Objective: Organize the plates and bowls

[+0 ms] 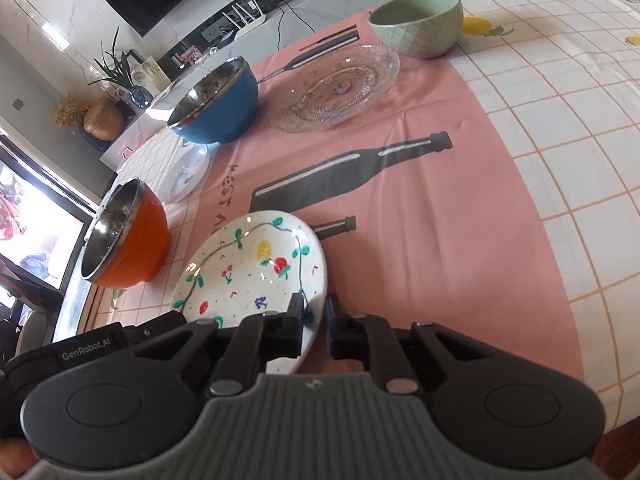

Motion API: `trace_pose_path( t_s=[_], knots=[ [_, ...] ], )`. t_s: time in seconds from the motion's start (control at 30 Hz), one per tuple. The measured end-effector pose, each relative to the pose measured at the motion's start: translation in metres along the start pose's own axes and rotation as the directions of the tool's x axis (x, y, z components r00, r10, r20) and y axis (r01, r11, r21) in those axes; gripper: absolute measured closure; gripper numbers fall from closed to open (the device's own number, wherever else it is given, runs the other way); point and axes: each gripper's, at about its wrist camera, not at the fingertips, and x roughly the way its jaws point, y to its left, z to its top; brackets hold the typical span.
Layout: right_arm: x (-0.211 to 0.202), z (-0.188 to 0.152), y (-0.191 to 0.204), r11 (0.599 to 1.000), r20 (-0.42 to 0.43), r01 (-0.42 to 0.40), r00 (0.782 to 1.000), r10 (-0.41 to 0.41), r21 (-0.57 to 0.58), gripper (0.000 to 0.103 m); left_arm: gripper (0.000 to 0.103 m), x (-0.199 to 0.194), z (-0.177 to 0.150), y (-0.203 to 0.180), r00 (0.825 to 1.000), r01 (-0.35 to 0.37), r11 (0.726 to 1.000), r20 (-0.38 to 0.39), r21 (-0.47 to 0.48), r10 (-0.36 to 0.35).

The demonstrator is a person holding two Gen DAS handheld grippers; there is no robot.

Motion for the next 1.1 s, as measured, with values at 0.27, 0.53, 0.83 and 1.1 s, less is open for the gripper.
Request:
trace_pose_path(
  t_s=[0.27,0.53,0.83,1.1],
  knots=[
    [-0.013,0.003,0.001,0.999,0.028,-0.004,1.000,0.005,-0.042,0.086,0.072,-0.014,0.002,-0.008,0.998,-0.046,0.998,0.046,0.041,0.044],
    [-0.037,0.012,-0.002,0.979,0.174,0.141,0.978,-0.114,-0.151,0.067,0.036,-0.015,0.019,-0.033,0.992,-0.030,0.995,0.125,0.091,0.018],
    [-0.041,0.035,-0.022,0.978,0.232,0.186,0.960,-0.159,-0.099,0.052,0.021,-0.002,0.049,-0.066,0.989,0.031,0.987,0.140,0.155,-0.053],
    [-0.028,0.066,-0.029,0.985,0.320,0.150,0.940,-0.115,-0.089,0.054,0.042,0.036,0.082,-0.072,0.983,0.133,0.991,0.126,0.027,-0.136]
  ],
)
